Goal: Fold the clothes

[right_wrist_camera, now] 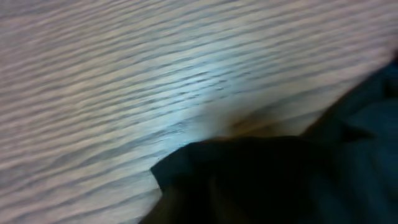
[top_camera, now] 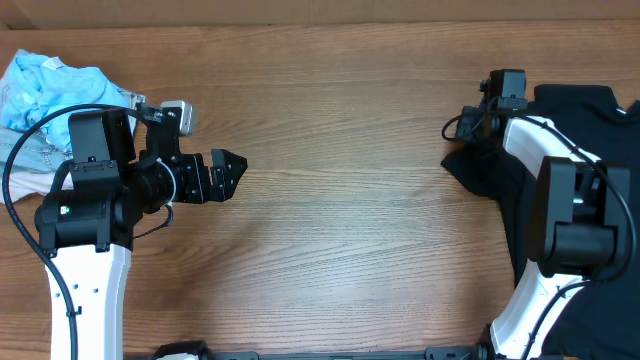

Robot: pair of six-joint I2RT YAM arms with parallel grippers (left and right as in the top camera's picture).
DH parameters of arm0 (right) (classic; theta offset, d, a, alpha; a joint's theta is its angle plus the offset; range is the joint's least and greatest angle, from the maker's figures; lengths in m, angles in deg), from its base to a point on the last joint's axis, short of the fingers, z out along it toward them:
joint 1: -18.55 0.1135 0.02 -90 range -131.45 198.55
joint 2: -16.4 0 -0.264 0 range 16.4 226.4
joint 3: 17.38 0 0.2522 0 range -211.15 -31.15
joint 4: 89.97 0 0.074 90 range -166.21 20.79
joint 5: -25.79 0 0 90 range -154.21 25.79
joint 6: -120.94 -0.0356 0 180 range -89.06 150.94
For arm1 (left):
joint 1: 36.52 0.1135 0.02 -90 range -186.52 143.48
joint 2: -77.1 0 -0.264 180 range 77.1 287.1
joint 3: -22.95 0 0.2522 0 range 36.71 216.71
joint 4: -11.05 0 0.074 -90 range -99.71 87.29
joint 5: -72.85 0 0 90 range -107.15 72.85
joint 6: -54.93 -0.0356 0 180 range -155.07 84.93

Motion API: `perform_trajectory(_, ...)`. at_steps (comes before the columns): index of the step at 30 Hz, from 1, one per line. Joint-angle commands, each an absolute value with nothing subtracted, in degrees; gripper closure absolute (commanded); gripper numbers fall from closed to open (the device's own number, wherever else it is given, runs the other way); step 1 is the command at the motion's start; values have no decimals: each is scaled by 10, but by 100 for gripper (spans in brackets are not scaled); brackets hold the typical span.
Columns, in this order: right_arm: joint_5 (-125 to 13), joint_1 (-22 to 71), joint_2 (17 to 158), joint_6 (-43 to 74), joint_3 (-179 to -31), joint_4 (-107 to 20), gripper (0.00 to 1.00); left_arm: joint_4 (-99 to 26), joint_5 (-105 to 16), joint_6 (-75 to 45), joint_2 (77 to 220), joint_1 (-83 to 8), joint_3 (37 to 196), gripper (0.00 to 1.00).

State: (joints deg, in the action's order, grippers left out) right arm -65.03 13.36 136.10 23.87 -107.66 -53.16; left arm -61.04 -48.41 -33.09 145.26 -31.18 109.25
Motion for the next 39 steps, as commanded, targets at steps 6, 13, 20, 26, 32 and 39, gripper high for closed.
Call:
perform_trajectory(6, -645, 131, 1406, 187, -1082, -487, 96, -610, -483, -333, 1456, -309, 1107, 0)
perform_trajectory(13, -648, 125, 1372, 186, -1190, -371, 96, -610, -483, -333, 1456, -309, 1107, 0)
perform_trajectory(20, -641, 74, 1284, 159, -1314, -261, 96, -608, -483, -333, 1456, -309, 1107, 0)
perform_trajectory(26, -641, 68, 1185, 205, -1373, -235, 96, -604, -483, -333, 1456, -309, 1117, 0)
perform_trajectory(32, -508, 101, 1093, 278, -1401, -229, 96, -626, -480, -333, 1456, -309, 1173, 0)
perform_trajectory(39, -416, 281, 1012, 295, -1404, -202, 96, -670, -397, -327, 1456, -309, 1286, 0)
